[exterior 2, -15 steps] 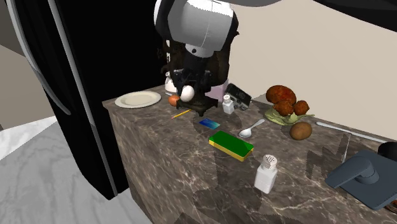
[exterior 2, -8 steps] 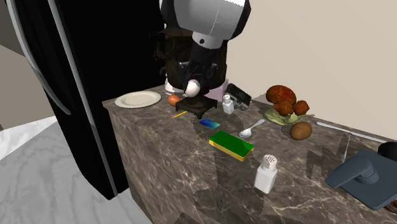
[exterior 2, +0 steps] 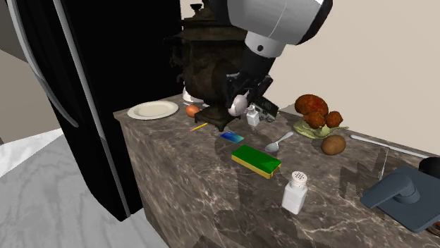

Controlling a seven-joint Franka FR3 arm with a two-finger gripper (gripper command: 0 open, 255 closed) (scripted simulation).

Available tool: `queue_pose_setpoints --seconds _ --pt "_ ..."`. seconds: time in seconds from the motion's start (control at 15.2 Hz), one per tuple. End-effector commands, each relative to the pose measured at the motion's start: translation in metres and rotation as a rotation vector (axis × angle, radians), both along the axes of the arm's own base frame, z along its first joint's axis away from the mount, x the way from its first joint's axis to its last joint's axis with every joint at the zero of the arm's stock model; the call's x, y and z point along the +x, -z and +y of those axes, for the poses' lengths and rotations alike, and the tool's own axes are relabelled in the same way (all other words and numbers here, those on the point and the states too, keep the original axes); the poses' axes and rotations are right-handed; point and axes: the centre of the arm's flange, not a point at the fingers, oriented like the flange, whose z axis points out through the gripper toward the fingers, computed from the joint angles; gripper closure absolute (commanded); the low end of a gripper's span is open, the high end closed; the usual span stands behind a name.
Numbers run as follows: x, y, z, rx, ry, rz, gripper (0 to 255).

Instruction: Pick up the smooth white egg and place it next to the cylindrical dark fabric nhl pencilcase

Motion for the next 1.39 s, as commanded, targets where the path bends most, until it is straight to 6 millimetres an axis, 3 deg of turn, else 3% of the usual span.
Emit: queue_pose_setpoints --seconds 0.0,1.32 --pt "-0.018 -0.002 -0.023 0.001 -0.001 0.0 255" --pt "-0.156 -0.002 -0.248 0.001 -0.001 0.0 255"
